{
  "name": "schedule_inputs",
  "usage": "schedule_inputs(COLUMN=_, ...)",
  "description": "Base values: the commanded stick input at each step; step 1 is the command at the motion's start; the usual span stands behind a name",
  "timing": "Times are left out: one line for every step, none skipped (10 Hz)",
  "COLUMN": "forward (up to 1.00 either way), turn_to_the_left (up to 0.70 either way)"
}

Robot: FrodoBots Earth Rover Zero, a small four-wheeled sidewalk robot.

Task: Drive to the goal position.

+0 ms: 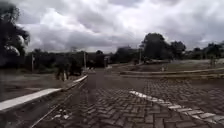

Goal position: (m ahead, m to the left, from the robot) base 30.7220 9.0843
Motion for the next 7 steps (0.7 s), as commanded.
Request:
schedule_inputs(forward=1.00, turn_to_the_left=0.00)
schedule_inputs(forward=1.00, turn_to_the_left=0.00)
schedule_inputs(forward=1.00, turn_to_the_left=0.00)
schedule_inputs(forward=1.00, turn_to_the_left=0.00)
schedule_inputs(forward=1.00, turn_to_the_left=0.00)
schedule_inputs(forward=1.00, turn_to_the_left=0.00)
schedule_inputs(forward=1.00, turn_to_the_left=0.00)
